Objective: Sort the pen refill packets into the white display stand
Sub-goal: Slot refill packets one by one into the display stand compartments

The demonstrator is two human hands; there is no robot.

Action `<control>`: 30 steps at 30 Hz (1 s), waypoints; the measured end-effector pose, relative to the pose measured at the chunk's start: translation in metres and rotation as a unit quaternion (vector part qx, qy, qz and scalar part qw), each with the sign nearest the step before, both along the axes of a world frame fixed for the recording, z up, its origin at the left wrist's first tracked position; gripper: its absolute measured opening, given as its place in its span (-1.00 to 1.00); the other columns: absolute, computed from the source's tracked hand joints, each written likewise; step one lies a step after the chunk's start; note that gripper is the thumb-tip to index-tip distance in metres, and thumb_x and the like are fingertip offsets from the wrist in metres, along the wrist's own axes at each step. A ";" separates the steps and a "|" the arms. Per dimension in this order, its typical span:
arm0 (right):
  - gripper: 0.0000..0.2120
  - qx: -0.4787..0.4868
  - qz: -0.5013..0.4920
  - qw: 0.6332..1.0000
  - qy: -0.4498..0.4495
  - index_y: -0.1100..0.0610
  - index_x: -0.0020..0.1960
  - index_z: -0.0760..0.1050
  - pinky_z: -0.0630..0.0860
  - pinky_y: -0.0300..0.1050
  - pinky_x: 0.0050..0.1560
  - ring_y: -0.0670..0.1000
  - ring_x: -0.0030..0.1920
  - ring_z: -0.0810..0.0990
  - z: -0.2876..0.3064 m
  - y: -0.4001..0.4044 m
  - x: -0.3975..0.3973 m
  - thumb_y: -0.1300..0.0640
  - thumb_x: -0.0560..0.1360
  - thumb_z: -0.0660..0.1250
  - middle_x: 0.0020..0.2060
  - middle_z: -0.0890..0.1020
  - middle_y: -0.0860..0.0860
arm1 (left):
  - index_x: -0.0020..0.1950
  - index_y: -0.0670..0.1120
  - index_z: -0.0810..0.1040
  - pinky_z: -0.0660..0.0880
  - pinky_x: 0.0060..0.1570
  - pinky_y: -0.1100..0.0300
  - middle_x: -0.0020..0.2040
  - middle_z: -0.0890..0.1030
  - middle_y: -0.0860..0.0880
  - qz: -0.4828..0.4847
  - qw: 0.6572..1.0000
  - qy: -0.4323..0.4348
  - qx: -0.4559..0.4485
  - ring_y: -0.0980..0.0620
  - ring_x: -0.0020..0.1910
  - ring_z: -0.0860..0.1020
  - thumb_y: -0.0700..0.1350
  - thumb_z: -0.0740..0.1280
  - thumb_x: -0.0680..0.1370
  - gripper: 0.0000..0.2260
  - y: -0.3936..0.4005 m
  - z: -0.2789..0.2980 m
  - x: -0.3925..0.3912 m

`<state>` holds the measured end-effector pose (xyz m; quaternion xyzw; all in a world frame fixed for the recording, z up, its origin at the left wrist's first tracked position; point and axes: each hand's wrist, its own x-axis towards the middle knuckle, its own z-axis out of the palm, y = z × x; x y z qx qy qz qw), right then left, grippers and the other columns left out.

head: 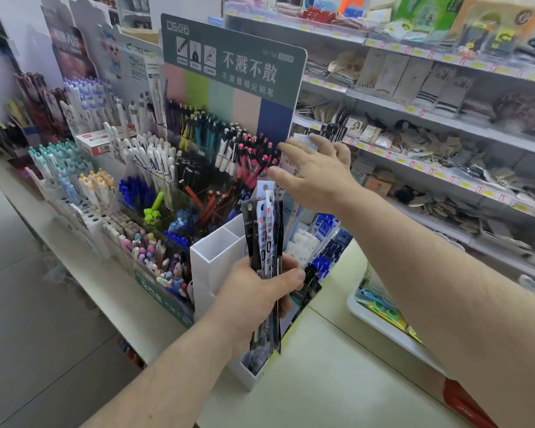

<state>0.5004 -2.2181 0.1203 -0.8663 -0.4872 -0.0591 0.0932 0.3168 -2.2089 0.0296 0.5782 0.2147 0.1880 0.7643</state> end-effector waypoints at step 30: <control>-0.88 0.340 -0.102 0.739 0.572 0.20 -0.09 0.62 0.35 -0.16 -0.38 -0.06 -0.41 0.43 -0.098 -0.155 -0.091 0.22 0.58 0.33 -0.34 0.61 0.07 | 0.17 -0.19 0.59 0.63 -0.08 -0.04 0.01 0.68 -0.26 -0.215 0.969 0.028 -0.121 -0.18 -0.04 0.67 -0.31 0.33 0.42 -0.67 -0.033 -0.027 -0.005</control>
